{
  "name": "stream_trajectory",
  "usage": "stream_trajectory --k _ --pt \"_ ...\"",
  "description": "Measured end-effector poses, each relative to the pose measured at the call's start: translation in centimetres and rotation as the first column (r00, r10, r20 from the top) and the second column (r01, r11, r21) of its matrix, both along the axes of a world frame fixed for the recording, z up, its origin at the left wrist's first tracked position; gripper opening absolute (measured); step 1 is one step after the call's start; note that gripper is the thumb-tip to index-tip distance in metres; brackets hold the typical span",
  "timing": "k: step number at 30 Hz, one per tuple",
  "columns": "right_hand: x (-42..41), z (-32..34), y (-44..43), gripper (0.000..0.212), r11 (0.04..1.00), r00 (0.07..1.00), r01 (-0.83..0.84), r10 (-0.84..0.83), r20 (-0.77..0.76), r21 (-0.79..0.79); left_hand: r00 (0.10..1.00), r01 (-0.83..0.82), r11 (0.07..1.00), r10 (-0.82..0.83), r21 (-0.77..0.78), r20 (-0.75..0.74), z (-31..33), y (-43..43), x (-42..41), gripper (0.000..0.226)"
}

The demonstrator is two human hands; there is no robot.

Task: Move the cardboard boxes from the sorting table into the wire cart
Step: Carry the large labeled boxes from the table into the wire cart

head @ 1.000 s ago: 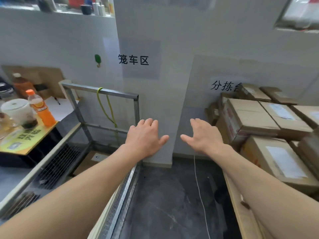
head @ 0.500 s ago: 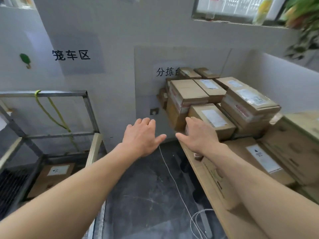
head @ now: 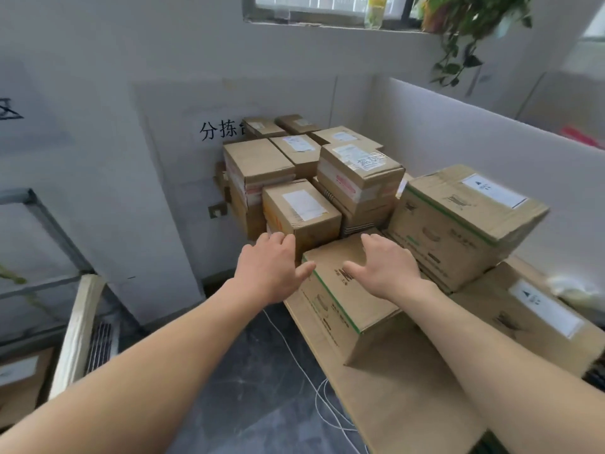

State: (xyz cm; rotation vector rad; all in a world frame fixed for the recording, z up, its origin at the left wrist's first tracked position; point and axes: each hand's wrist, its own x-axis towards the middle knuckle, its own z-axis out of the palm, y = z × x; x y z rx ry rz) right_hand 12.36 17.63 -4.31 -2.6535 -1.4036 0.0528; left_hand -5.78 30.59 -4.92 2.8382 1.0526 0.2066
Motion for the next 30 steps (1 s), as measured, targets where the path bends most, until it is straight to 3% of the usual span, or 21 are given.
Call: stream_trajectory --k 6,13,19,30 --pt "6.8 -3.3 -2.9 0.051 0.992 0.991 0.090 -0.098 -0.093 -0.092 0.998 -0.004 0.999 0.001 -0.049 -0.061 -2.4 -2.8 5.8 0.071" --pt "11.6 -7.6 -4.1 0.054 0.963 0.967 0.076 -0.134 -0.215 -0.258 0.987 -0.085 0.984 0.062 -0.158 -0.146 -7.0 -5.5 9.5 0.065" --pt "13.3 -8.9 -3.5 0.057 0.963 0.971 0.049 -0.108 -0.215 -0.266 0.976 -0.147 0.966 0.108 -0.211 -0.188 -9.1 -6.8 10.4 0.058" --pt "11.9 -9.8 -1.8 0.101 0.964 0.971 0.000 -0.064 -0.228 -0.268 0.968 -0.247 0.898 0.217 -0.363 -0.123 -11.3 -7.6 8.2 0.064"
